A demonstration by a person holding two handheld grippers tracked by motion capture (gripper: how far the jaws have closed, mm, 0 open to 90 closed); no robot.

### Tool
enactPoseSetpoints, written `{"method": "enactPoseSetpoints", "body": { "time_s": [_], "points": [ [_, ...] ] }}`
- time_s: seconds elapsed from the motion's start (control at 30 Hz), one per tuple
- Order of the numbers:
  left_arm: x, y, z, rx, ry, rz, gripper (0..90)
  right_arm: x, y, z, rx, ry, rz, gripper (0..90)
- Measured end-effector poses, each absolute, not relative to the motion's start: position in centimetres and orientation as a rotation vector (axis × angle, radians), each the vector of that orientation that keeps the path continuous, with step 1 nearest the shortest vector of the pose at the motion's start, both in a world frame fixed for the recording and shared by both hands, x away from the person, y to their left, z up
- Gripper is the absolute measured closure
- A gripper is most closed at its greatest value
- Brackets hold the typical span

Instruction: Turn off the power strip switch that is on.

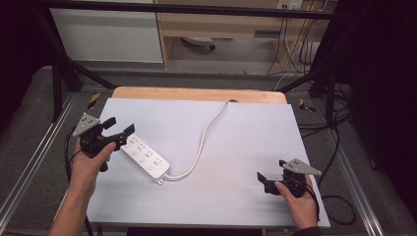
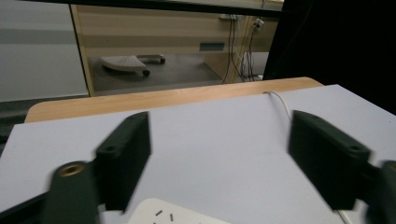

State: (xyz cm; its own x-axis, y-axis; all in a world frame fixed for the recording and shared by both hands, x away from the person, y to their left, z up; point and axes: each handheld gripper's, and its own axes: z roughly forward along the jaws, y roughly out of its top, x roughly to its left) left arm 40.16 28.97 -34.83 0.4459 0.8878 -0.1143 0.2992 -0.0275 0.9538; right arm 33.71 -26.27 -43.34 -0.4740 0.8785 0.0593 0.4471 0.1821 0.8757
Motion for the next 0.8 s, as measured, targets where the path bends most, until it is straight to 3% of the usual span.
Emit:
{"method": "enactPoseSetpoints", "body": {
  "time_s": [0.4, 0.8],
  "points": [
    [40.2, 27.9, -36.1, 1.636, 1.046, 0.622, 44.4, 33.8, -26.2, -43.4, 1.240, 2.007, 1.227, 3.9],
    [40.3, 27.9, -37.2, 1.665, 1.050, 0.586, 71.0, 33.8, -26.2, -43.4, 1.243, 2.015, 1.225, 4.0]
  ]
}}
